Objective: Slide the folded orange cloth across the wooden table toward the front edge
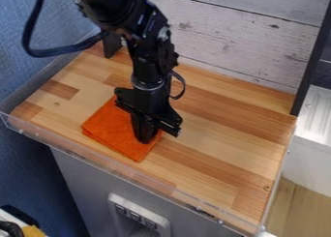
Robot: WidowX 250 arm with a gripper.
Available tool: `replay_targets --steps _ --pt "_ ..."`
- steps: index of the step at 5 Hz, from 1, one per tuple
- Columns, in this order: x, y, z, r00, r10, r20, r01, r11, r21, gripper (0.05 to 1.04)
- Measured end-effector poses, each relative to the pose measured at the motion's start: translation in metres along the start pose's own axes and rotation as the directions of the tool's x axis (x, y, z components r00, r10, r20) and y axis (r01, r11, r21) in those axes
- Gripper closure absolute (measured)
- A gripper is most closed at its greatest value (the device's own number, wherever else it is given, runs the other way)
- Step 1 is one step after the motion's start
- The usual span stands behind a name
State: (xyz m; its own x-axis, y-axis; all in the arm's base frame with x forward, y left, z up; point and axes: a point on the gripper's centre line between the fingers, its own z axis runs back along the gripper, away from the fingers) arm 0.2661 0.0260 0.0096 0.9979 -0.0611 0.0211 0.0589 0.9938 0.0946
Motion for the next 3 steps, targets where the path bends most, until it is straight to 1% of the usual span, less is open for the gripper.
replay_targets --steps 1,2,3 --pt "0.002 -0.003 0.002 0.999 -0.012 -0.045 0.012 1.0 -0.014 1.004" --pt "-0.001 -0.009 0.008 0.995 -0.025 -0.101 0.021 0.999 -0.045 0.855" --pt "0.004 -0.018 0.019 0.992 -0.018 -0.127 0.008 0.997 -0.082 0.604"
